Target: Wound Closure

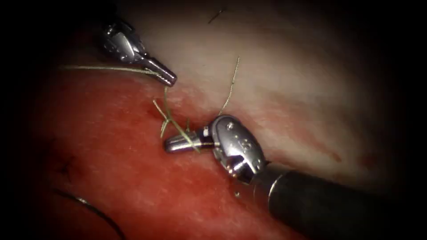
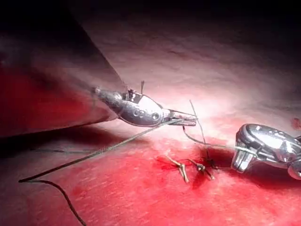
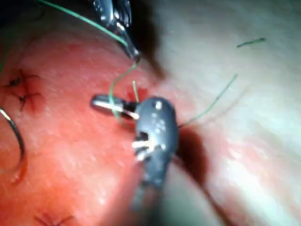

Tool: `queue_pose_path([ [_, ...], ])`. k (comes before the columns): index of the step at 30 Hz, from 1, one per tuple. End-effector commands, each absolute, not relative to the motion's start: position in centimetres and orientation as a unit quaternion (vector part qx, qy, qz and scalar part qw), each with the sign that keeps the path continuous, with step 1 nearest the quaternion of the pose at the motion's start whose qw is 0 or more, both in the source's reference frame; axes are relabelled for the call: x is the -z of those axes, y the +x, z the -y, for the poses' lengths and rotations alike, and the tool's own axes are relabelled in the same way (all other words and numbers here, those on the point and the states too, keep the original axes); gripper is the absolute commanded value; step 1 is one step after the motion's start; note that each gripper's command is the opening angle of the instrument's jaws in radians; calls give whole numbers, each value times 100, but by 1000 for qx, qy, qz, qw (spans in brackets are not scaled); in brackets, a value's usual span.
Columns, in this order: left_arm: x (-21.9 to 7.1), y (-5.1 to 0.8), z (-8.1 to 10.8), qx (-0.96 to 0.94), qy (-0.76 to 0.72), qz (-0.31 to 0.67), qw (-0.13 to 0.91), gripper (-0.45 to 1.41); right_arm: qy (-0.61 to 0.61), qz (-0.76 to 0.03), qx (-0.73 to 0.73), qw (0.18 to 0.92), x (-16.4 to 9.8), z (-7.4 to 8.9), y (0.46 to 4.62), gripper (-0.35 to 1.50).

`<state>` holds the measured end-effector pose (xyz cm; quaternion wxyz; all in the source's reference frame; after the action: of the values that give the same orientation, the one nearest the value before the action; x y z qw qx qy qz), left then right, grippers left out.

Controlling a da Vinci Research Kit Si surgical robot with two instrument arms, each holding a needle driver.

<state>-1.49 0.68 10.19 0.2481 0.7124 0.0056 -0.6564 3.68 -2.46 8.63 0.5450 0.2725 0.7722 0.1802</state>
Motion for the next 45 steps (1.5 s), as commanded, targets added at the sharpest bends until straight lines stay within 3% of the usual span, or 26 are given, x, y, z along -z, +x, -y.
queue_pose_path([
  [1,-1026,-157,-72,658,713,-3,243,-45,275,-771,-183,544,-867,247,373,-35],
  [5,-1036,-171,-82,659,720,25,219,-45,280,-768,-192,543,-865,251,368,-35],
  [11,-1056,-183,-82,662,717,39,215,-45,282,-767,-205,539,-862,247,367,81],
  [13,-1063,-183,-78,662,716,42,217,-45,272,-771,-218,533,-862,245,366,100],
  [16,-1077,-183,-72,662,716,53,215,-45,259,-775,-238,525,-862,240,365,108],
  [30,-1155,-174,-35,682,704,48,191,-45,202,-751,-330,534,-878,215,335,101],
  [33,-1166,-181,-21,689,700,45,183,-45,189,-727,-385,536,-889,209,327,84],
  [45,-1161,-188,16,688,702,35,179,-45,198,-652,-542,492,-901,207,323,66],
])
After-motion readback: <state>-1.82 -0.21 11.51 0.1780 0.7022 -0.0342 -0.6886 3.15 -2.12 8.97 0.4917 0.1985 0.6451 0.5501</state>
